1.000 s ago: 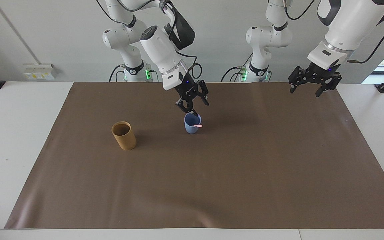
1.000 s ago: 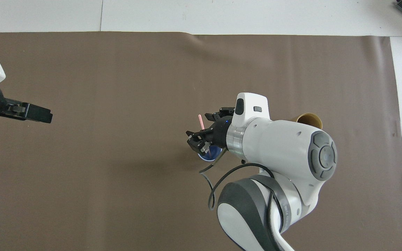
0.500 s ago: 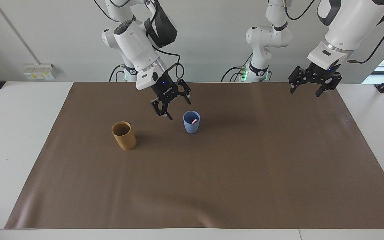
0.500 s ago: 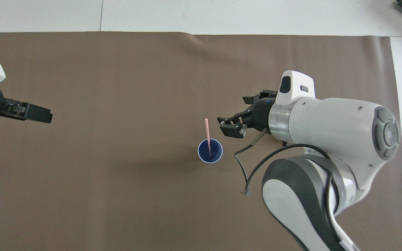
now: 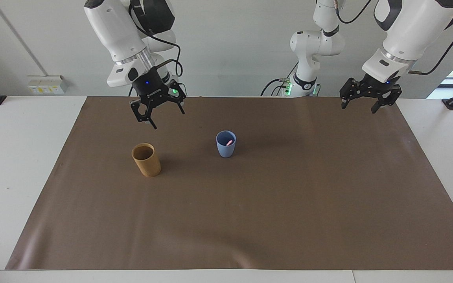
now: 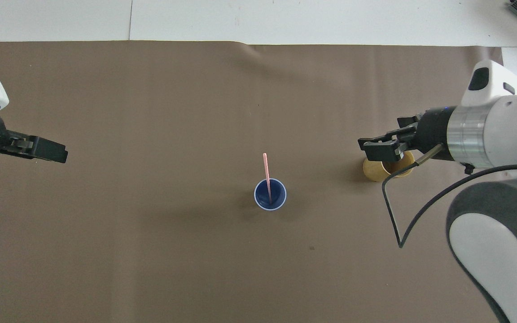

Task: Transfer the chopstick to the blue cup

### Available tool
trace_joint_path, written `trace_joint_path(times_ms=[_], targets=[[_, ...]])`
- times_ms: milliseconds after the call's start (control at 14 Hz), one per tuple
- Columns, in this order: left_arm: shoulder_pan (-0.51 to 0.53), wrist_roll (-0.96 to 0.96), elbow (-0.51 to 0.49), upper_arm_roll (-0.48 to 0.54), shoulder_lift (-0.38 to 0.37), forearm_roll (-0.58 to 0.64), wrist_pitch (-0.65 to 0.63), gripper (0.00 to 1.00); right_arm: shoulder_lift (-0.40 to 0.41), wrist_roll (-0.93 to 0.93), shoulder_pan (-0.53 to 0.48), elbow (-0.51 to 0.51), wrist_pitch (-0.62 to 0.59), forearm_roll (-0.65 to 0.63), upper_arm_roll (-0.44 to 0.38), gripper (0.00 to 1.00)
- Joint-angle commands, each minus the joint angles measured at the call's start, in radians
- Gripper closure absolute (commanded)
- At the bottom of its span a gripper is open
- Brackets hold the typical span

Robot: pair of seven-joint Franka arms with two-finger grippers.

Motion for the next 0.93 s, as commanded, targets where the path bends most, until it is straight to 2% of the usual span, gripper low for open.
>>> trace_joint_path(times_ms=[0,143,357,643,857], targets=[[0.012,0.006,0.019,-0.007,0.003,0.016,-0.032,0.00,0.010,0.099,-0.063,0.057,-0.079,-0.080,0.010,0.00],[0.012,0.005,0.019,-0.007,0.003,0.016,-0.030,0.00,0.010,0.232,-0.080,0.099,-0.165,-0.143,0.010,0.00],[0.012,0.005,0.019,-0.007,0.003,0.016,-0.030,0.00,0.011,0.430,-0.080,0.186,-0.332,-0.329,0.022,0.00],[0.012,0.005,0.019,-0.007,0.005,0.016,-0.026,0.00,0.025,0.460,-0.116,0.257,-0.479,-0.331,-0.014,0.00],[0.012,0.005,0.019,-0.007,0.003,0.016,-0.030,0.00,0.015,0.461,-0.157,0.242,-0.513,-0.283,-0.042,0.00]])
